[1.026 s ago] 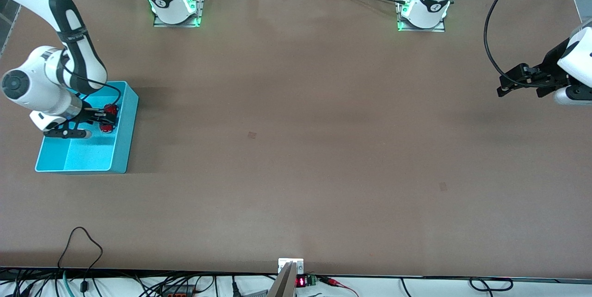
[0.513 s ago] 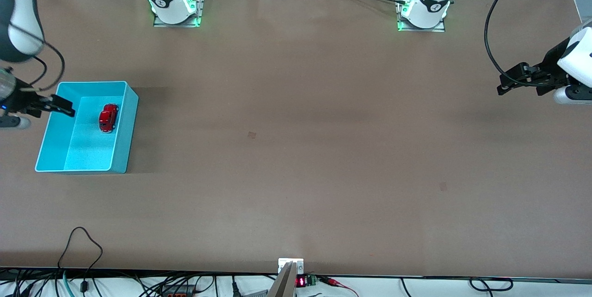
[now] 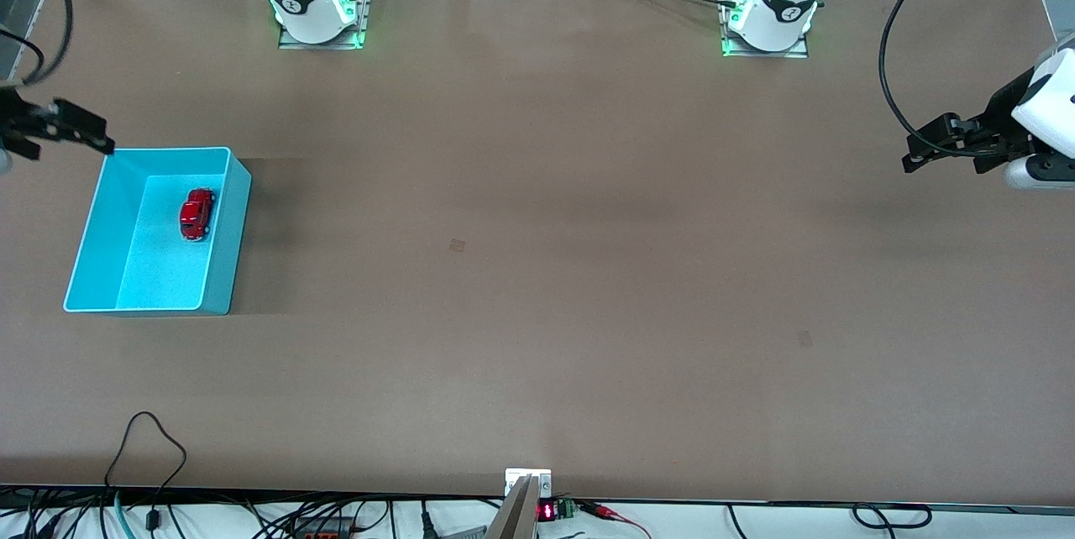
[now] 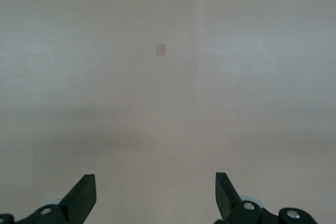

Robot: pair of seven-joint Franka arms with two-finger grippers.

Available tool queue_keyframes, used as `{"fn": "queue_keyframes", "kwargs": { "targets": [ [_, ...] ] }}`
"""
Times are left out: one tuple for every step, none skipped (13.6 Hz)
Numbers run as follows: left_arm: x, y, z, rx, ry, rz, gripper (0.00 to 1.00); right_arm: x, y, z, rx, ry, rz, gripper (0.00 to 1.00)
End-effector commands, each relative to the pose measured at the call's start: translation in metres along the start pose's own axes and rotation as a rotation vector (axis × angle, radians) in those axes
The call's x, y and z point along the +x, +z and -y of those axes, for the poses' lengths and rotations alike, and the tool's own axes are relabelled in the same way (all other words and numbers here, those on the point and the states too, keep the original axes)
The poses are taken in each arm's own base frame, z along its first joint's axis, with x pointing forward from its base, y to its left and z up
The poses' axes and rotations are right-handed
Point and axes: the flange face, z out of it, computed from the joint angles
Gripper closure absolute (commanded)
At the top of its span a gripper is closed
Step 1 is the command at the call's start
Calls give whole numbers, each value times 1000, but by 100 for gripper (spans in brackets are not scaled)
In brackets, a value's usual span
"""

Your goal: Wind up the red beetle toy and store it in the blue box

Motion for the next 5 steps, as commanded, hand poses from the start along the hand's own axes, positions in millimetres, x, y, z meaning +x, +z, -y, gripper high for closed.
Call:
{"fn": "queue_keyframes", "kwargs": {
  "targets": [
    [0,-7,0,-2,1,-5,0,-9,-23,1,-15,14,10,0],
    [0,-8,-1,-2,3,-7,0,-9,-23,1,-14,15,8,0],
    [0,-8,-1,-1,4,-8,0,-9,-23,1,-13,15,5,0],
    [1,-9,-2,-2,4,-10,0,-8,-23,2,-12,15,3,0],
    [1,-9,-2,-2,4,-10,0,-8,-23,1,-16,14,4,0]
  ]
}}
